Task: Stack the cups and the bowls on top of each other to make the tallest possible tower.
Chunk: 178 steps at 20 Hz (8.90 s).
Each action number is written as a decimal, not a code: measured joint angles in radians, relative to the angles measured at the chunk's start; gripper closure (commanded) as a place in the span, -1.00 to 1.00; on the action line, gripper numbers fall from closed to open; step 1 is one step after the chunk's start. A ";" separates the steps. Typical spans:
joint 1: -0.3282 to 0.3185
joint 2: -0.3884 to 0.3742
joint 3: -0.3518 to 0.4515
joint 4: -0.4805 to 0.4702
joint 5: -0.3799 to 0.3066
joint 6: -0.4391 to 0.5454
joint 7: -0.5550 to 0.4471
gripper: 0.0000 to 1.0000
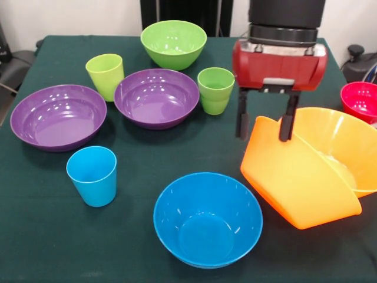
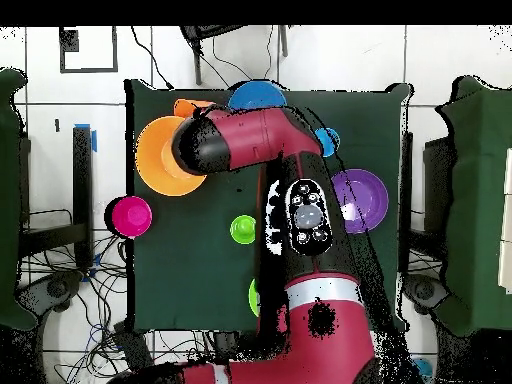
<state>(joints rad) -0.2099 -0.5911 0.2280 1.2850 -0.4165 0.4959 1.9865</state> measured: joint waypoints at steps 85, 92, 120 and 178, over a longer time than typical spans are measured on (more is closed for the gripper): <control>-0.046 -0.144 -0.176 0.140 0.204 0.024 0.018 1.00; -0.113 -0.206 -0.107 0.140 0.212 0.101 0.018 1.00; -0.386 -0.087 0.324 0.201 0.121 0.026 0.017 1.00; -0.378 -0.051 0.469 0.202 -0.103 0.088 -0.306 1.00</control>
<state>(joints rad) -0.5882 -0.6422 0.6968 1.4873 -0.5194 0.5838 1.6802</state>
